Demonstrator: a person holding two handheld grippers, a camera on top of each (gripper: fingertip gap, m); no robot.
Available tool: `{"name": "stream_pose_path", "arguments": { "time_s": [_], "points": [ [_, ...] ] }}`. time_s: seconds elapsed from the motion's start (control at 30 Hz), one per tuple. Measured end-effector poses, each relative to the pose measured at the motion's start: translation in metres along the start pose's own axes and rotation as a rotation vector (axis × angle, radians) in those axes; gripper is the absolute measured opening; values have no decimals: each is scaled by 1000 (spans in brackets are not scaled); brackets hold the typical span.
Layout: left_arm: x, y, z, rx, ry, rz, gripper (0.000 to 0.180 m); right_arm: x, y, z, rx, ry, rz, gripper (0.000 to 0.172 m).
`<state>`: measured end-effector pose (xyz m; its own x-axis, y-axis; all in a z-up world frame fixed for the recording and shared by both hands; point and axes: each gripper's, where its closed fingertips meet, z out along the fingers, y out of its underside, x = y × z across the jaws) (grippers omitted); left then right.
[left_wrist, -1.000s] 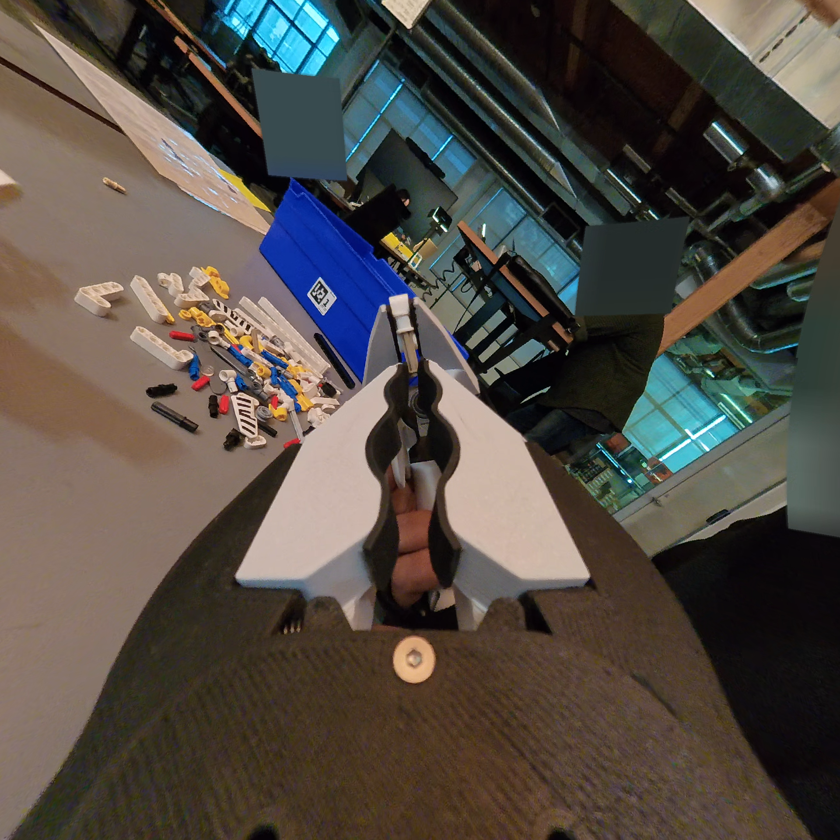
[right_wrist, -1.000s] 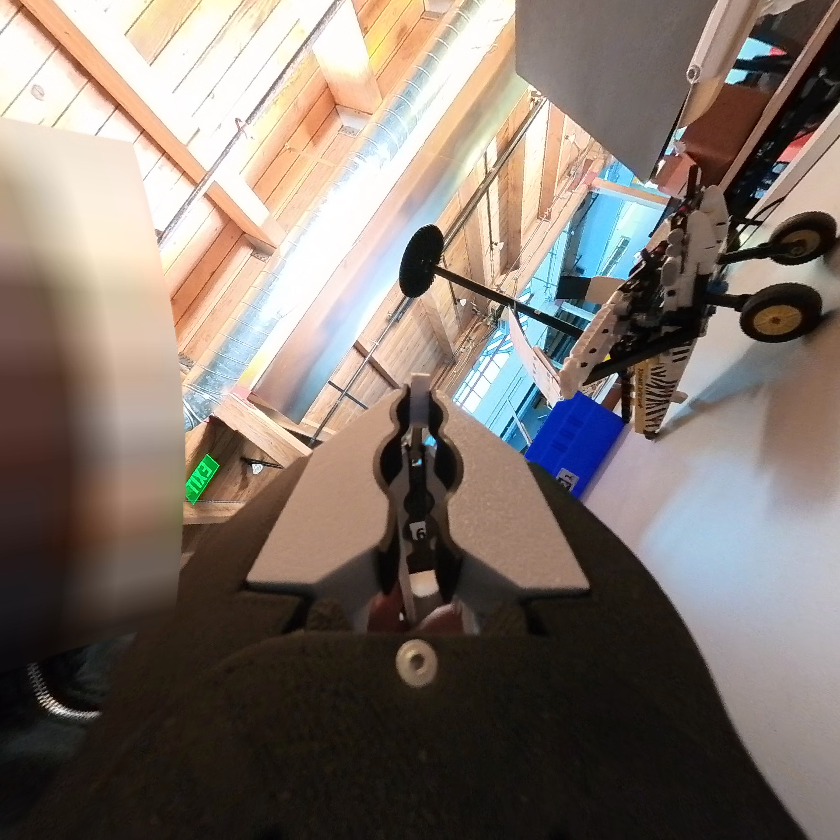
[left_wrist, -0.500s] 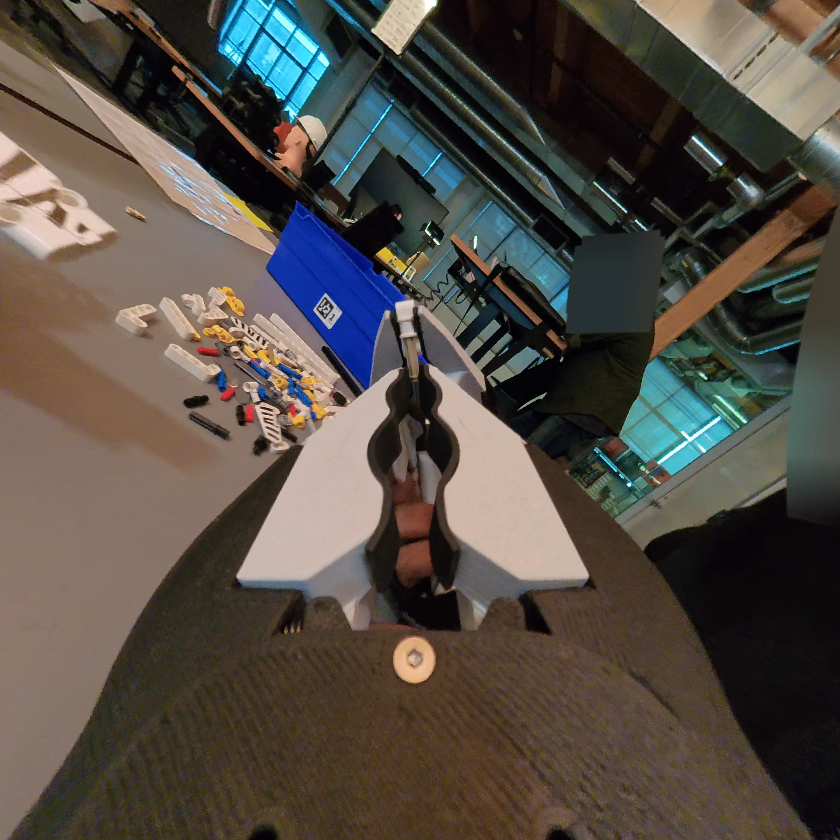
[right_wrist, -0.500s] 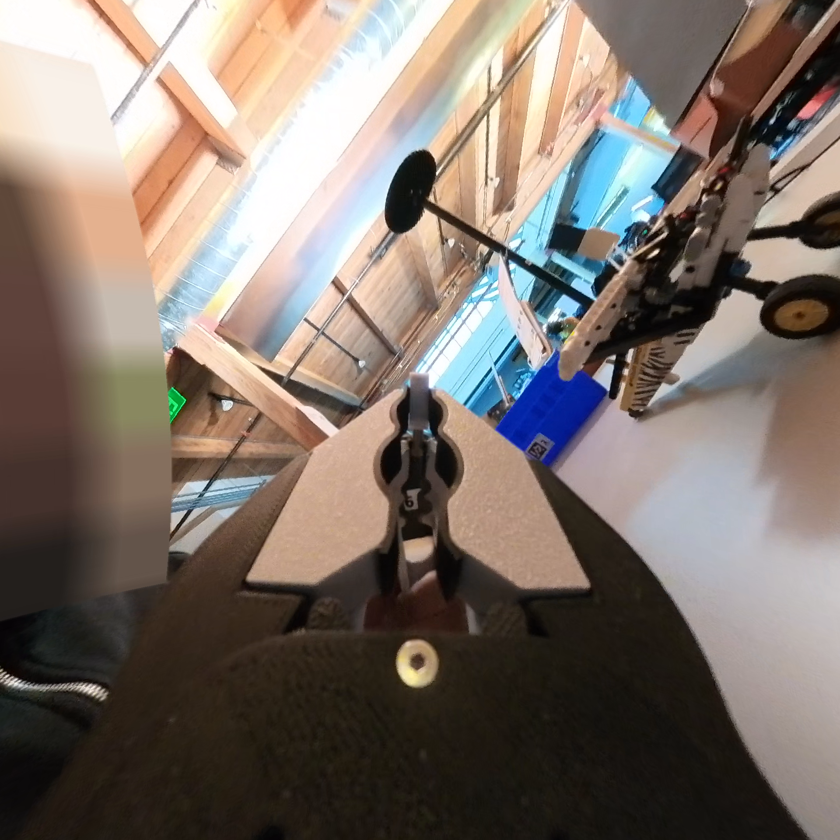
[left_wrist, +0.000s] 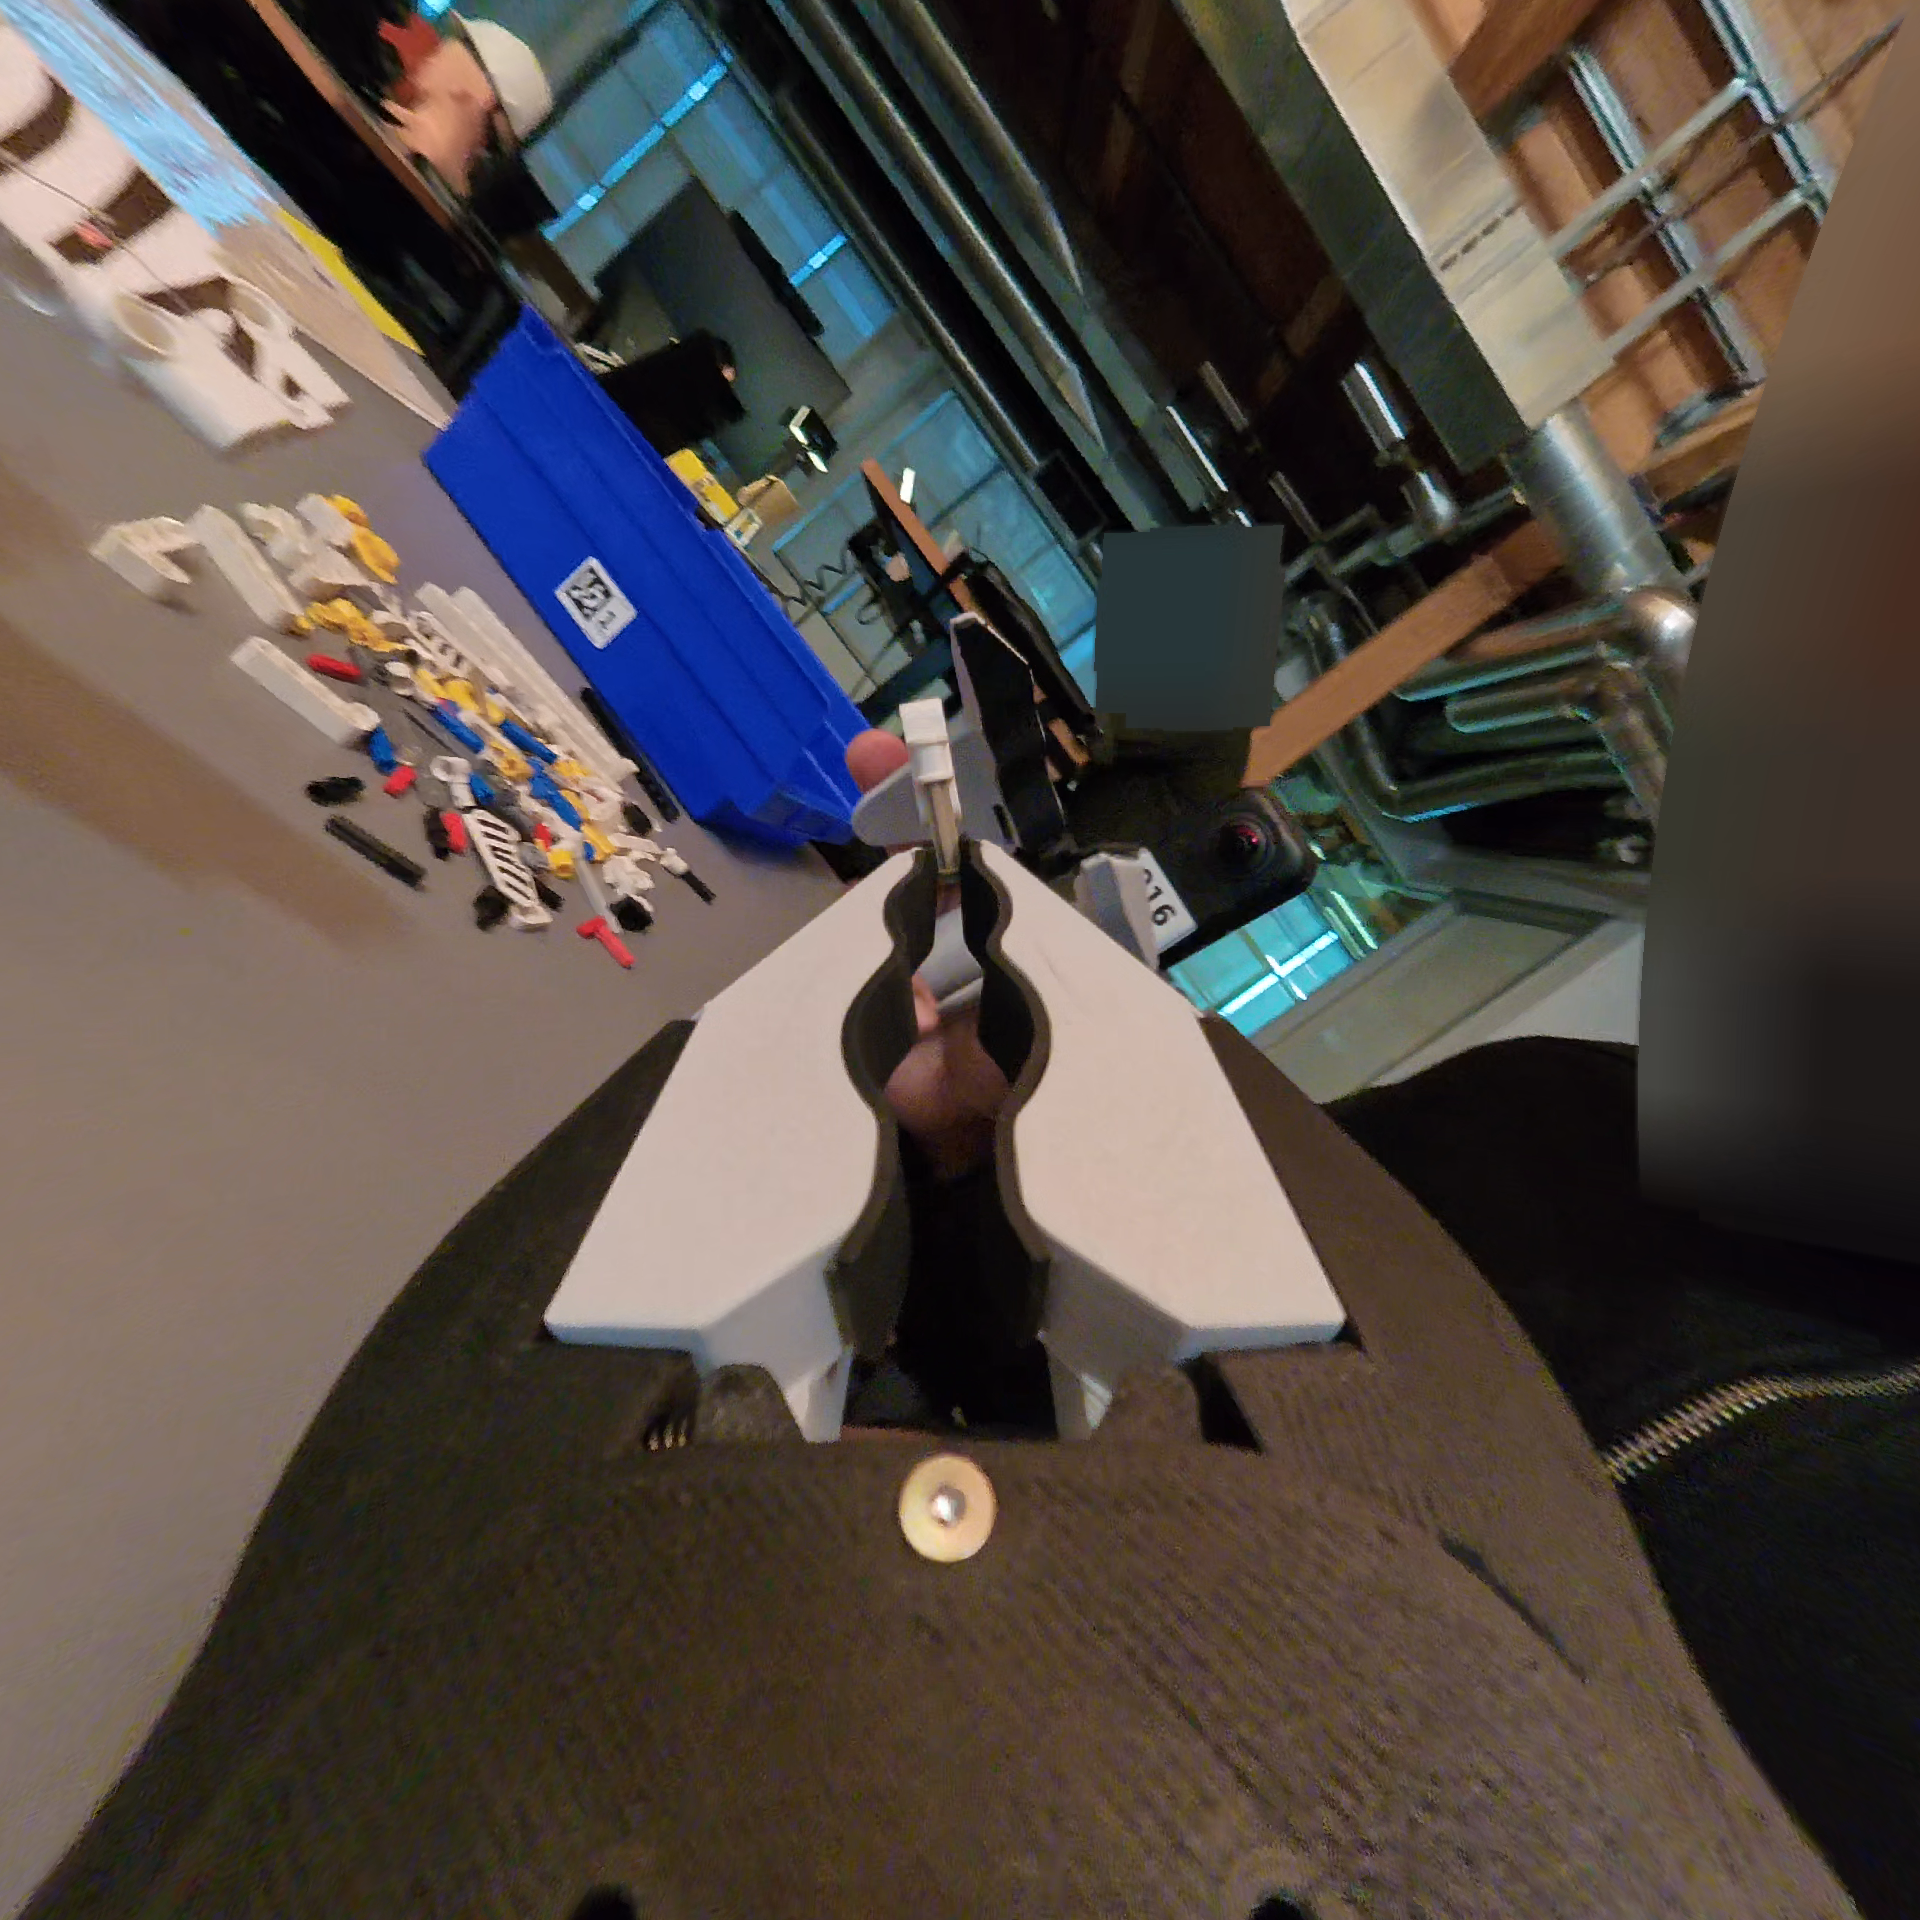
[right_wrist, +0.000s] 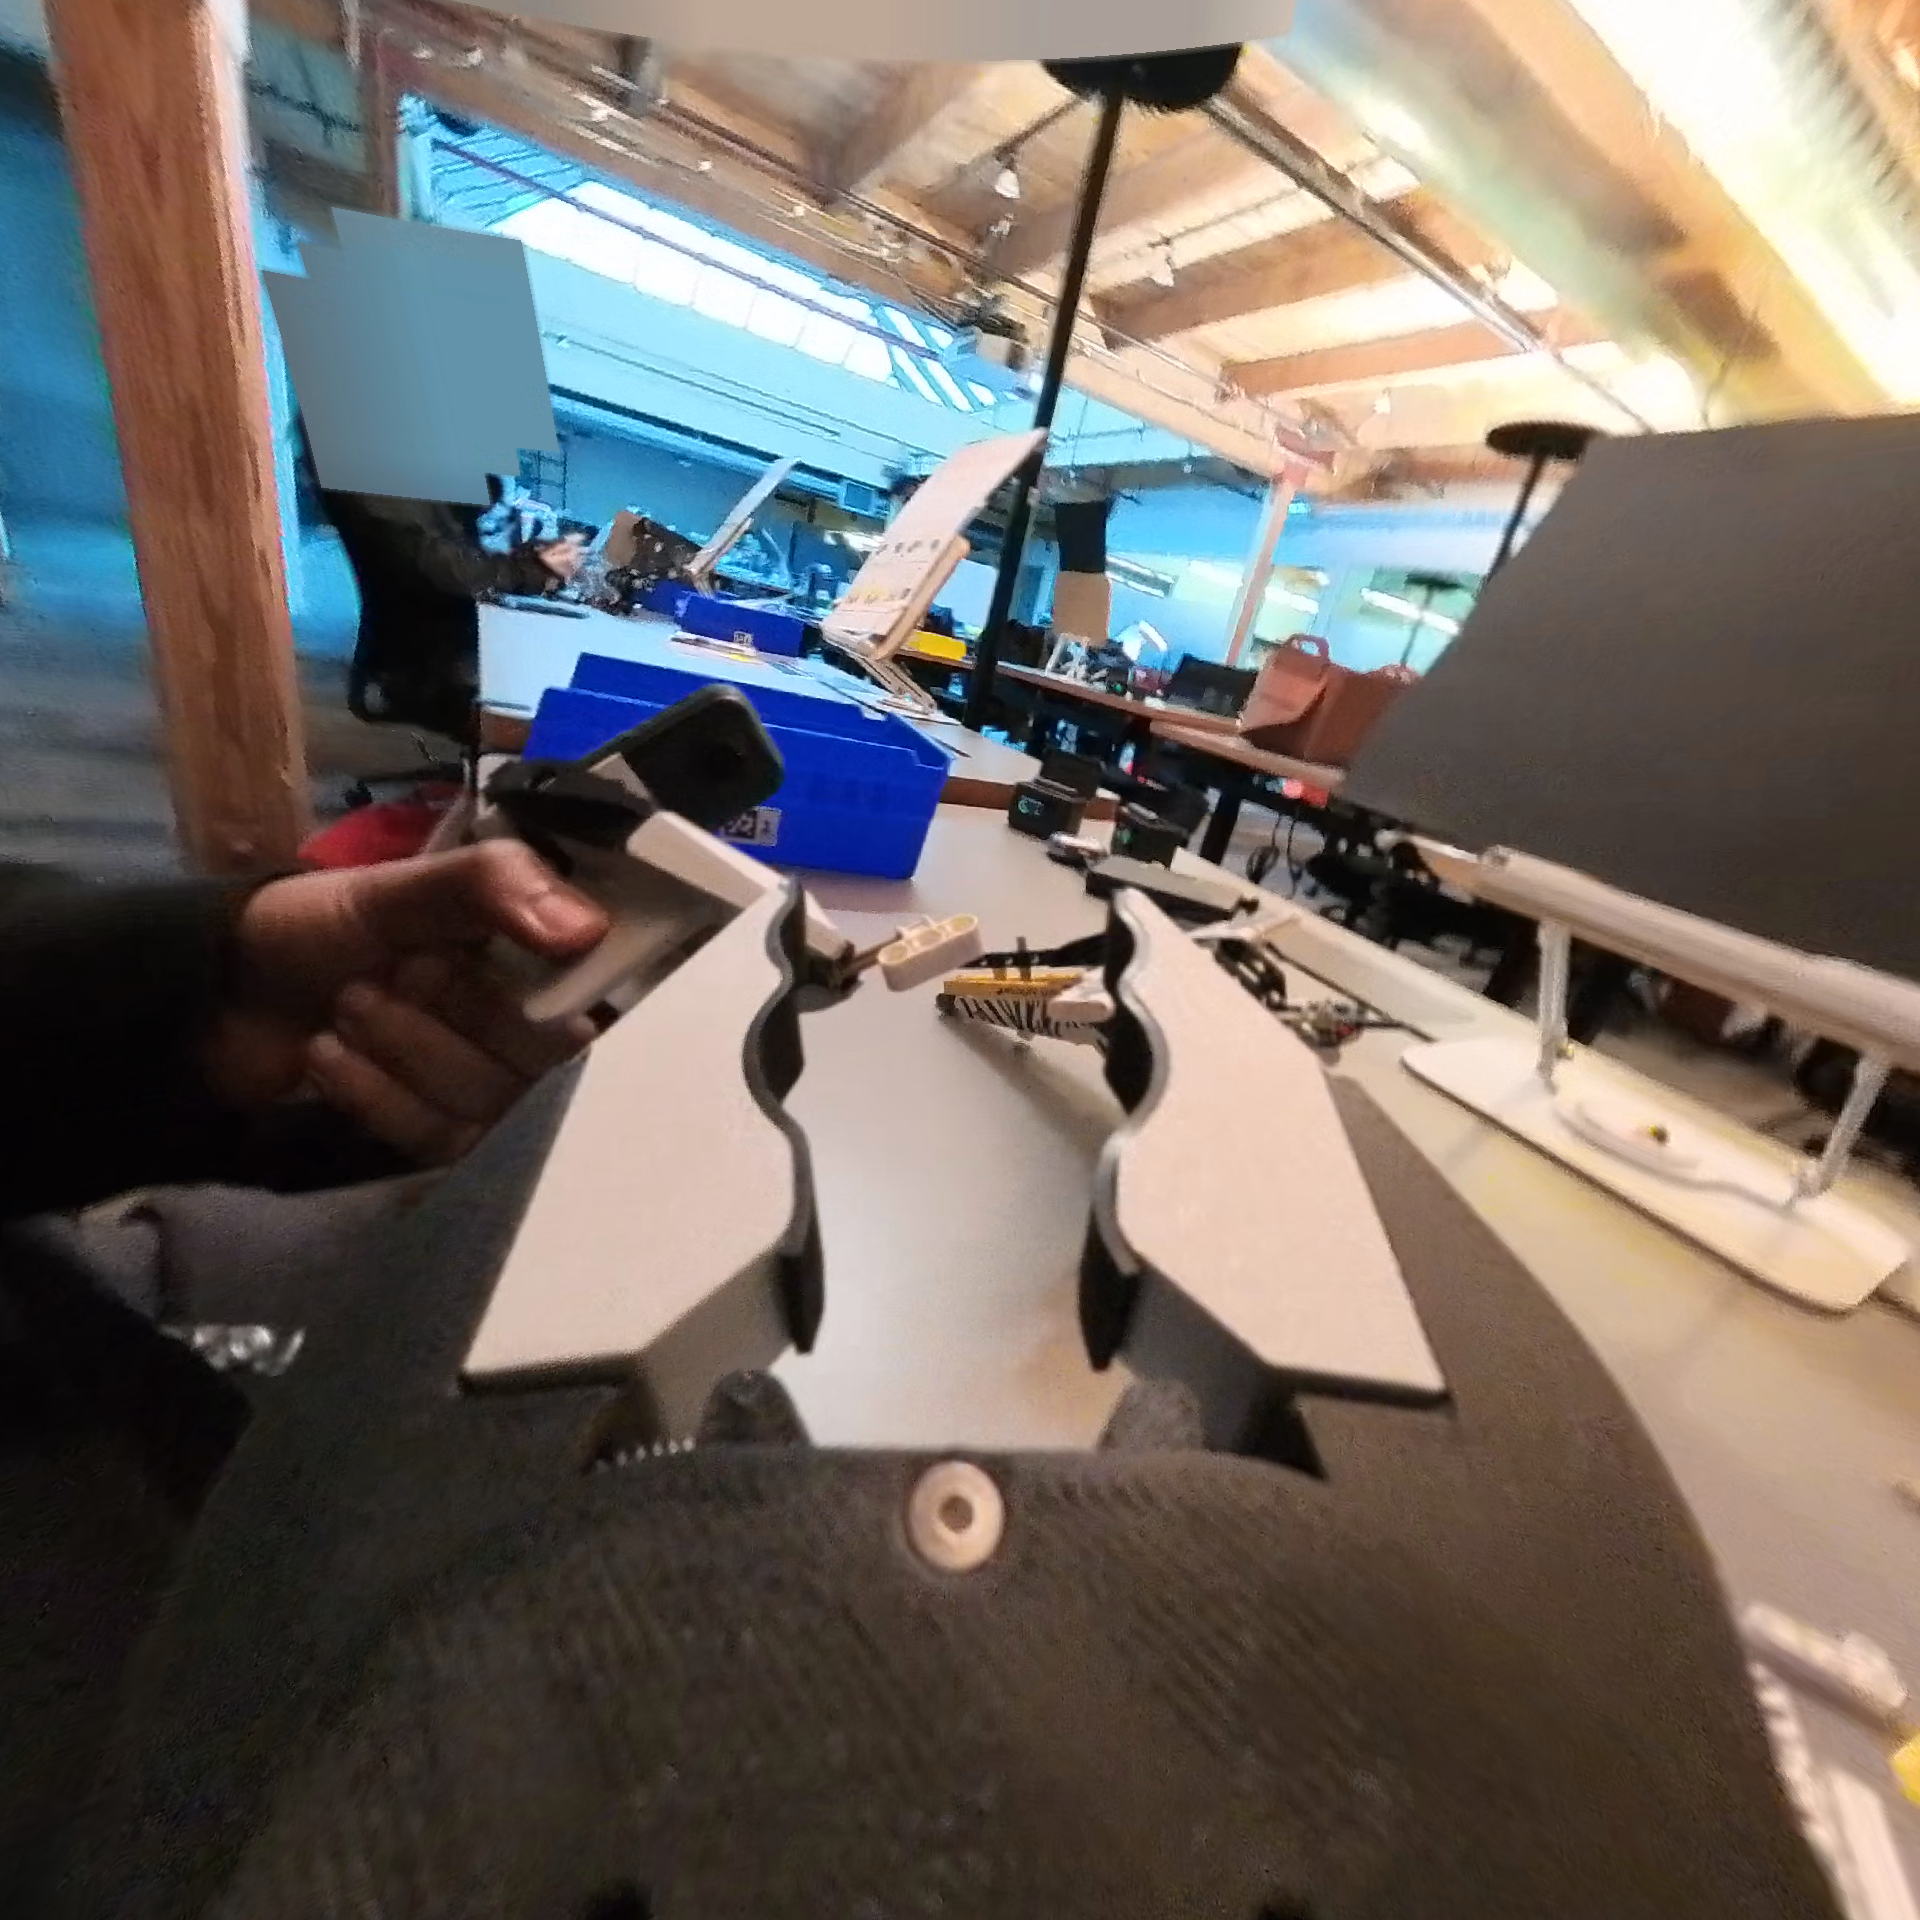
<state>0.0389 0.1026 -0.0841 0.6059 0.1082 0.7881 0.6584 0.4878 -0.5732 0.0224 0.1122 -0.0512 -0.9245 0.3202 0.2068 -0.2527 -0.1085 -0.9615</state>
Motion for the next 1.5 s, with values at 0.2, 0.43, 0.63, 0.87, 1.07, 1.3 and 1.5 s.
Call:
{"name": "stream_pose_path", "arguments": {
  "time_s": [0.2,0.43,0.63,0.87,1.07,1.3,1.5],
  "points": [
    [14,13,-7,-137,110,-110,7,-24,10,-3,-63,-172,-137,46],
    [20,27,-13,-226,158,-160,6,-37,16,-4,-102,-253,-141,39],
    [21,31,-12,-245,183,-178,6,-42,18,-6,-126,-290,-112,22],
    [22,33,-8,-247,198,-180,18,-45,14,-10,-114,-313,-97,22],
    [23,38,-4,-249,211,-206,19,-47,18,-12,-132,-323,-111,22],
    [19,36,-1,-227,199,-226,6,-41,22,-13,-166,-278,-173,22],
    [19,33,-5,-216,195,-210,1,-43,10,-20,-85,-295,-99,22]
  ]
}}
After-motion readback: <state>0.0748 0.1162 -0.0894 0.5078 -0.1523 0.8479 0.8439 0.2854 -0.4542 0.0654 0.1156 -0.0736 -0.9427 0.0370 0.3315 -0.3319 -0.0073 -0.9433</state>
